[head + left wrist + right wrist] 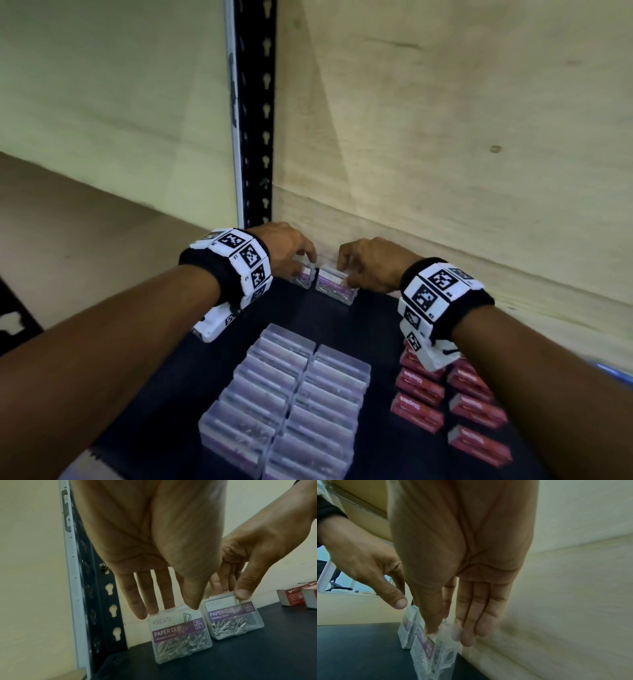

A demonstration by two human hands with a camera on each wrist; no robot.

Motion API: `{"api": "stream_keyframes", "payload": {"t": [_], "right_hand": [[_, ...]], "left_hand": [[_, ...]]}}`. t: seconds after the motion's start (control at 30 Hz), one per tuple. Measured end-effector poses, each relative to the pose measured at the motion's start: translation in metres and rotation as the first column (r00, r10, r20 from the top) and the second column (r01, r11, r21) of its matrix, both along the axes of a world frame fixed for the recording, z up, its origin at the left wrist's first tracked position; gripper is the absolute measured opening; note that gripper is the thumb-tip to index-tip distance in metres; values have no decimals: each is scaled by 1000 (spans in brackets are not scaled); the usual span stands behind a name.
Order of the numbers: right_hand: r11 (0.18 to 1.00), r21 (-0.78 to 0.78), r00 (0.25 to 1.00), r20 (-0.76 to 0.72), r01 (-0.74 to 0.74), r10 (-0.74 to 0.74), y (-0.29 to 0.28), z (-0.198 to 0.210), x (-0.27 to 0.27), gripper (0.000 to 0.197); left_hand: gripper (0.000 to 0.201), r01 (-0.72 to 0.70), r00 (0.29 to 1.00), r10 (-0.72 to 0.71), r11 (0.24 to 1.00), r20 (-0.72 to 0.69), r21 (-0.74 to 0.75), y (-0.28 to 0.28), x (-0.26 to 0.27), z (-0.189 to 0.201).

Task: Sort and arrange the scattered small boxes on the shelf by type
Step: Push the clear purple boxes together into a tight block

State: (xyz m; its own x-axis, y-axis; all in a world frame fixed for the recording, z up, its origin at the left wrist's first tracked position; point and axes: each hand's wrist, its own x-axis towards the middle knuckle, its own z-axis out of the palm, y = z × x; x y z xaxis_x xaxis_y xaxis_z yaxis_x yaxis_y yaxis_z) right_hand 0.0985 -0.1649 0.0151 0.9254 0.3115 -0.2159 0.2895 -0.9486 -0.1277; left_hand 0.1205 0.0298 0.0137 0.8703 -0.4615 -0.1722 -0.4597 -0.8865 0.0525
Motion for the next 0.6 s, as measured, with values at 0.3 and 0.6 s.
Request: {"api": "stream_keyframes", "payload": {"t": [0.3, 0.6], "right_hand": [[998, 61, 995, -96, -14, 20, 1, 4, -45, 21], [997, 66, 990, -130, -42, 50, -1, 8, -88, 19]], "left_hand": [[32, 83, 989, -81, 996, -127, 16, -1, -35, 12], [33, 151, 974, -143, 988, -177, 33, 0, -70, 18]]}}
